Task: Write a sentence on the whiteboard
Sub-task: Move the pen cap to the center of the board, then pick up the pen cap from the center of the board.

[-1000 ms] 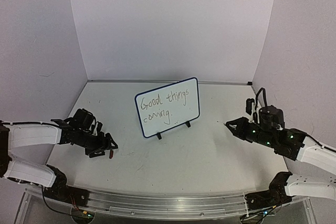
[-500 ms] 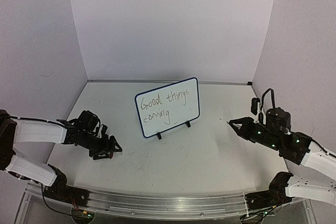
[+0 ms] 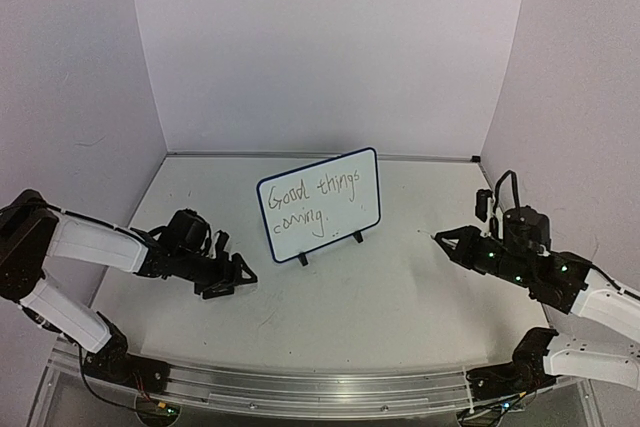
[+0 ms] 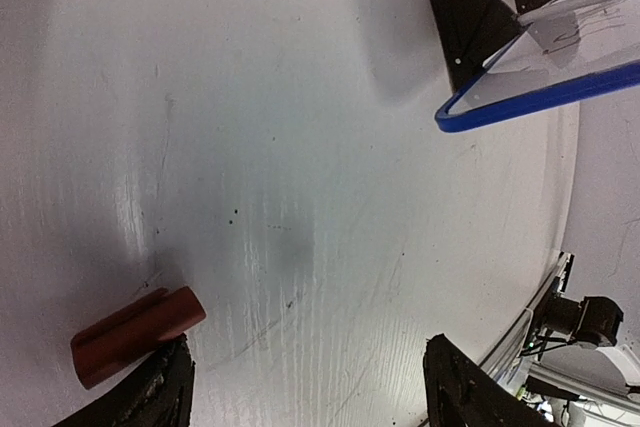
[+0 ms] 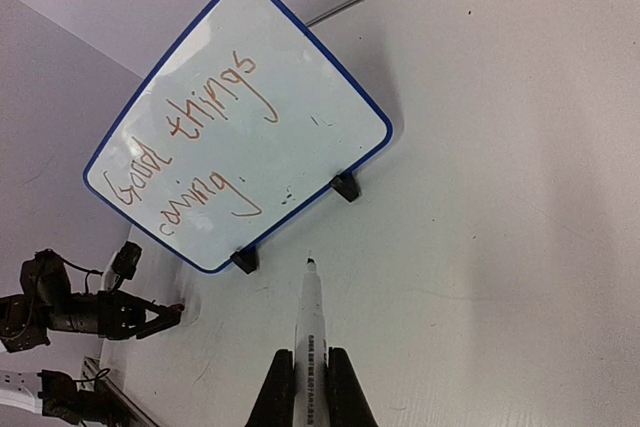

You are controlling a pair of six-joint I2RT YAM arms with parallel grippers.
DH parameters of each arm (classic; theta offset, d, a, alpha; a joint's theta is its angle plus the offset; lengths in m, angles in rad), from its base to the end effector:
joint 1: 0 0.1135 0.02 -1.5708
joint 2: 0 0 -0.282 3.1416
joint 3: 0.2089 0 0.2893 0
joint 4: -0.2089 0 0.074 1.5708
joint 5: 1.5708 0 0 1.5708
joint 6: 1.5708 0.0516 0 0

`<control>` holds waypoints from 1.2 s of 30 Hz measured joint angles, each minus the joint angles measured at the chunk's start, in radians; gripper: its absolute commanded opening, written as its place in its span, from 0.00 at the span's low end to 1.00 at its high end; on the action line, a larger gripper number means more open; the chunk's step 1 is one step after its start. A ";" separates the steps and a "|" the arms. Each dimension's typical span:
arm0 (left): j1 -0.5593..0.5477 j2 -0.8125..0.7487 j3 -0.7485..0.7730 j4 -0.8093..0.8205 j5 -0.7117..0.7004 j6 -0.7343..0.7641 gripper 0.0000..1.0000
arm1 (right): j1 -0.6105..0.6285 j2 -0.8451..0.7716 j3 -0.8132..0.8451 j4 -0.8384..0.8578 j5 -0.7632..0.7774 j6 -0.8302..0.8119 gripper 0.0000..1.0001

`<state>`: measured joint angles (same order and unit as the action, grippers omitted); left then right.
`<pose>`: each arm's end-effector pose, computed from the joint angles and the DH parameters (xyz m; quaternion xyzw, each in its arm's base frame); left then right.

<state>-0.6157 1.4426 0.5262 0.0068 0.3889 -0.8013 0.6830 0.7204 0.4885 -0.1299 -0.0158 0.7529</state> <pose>0.2161 -0.1769 0.1091 -0.0235 0.9298 -0.3460 0.1229 0.1661 0.1362 0.2484 0.0243 0.8224 0.3788 0.4238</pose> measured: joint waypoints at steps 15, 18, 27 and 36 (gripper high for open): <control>-0.001 -0.162 0.119 -0.250 -0.131 0.194 0.85 | 0.000 0.013 0.000 -0.001 -0.001 0.000 0.00; 0.000 -0.114 0.131 -0.267 -0.157 0.234 0.85 | 0.000 0.021 0.000 -0.004 -0.006 0.001 0.00; 0.002 0.005 0.131 -0.256 -0.149 0.342 0.82 | 0.000 0.025 0.000 -0.015 -0.024 0.006 0.00; 0.001 0.044 0.132 -0.261 -0.157 0.426 0.71 | 0.000 0.024 0.000 -0.015 -0.025 0.008 0.00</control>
<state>-0.6145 1.4861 0.6579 -0.2538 0.2315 -0.3749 0.6830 0.7448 0.4885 -0.1448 -0.0406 0.7605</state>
